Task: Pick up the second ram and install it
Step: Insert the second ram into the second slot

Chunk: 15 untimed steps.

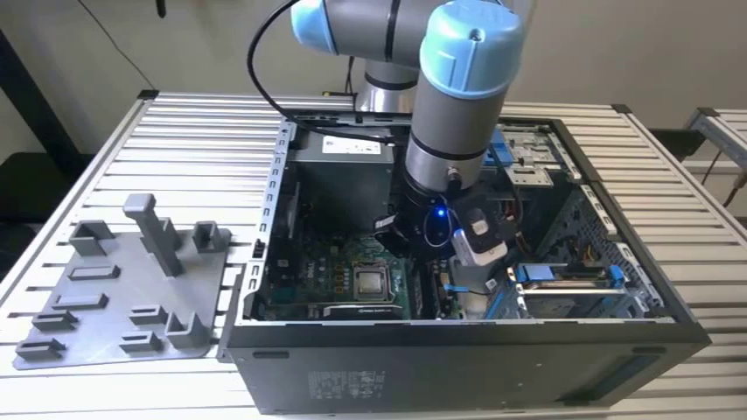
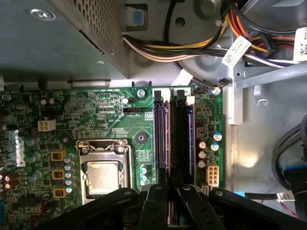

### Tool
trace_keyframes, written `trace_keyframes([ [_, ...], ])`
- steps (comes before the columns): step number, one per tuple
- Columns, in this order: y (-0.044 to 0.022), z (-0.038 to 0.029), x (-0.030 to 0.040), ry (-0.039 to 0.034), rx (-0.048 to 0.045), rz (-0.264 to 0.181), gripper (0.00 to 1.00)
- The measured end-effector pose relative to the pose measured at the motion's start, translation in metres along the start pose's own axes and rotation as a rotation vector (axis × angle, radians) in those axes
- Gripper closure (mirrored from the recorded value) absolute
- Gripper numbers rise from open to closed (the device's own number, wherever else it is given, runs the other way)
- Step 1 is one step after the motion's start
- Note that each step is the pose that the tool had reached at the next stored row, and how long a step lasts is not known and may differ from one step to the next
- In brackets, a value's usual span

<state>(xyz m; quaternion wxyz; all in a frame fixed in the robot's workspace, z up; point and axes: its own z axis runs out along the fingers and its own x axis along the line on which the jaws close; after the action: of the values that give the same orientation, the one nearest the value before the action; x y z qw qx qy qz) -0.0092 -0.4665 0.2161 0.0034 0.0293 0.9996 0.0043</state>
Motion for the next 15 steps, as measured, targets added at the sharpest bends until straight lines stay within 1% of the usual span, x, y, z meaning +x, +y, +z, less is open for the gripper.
trace_keyframes([
  [9,0.0000,0.0002,0.0000,-0.0001,-0.0001,0.000,0.86],
  [11,0.0003,-0.0028,-0.0001,-0.0005,-0.0011,-0.001,0.86],
  [13,0.0001,-0.0062,-0.0001,-0.0001,0.0015,-0.002,0.86],
  [15,0.0001,-0.0062,-0.0002,-0.0017,0.0013,-0.003,0.86],
])
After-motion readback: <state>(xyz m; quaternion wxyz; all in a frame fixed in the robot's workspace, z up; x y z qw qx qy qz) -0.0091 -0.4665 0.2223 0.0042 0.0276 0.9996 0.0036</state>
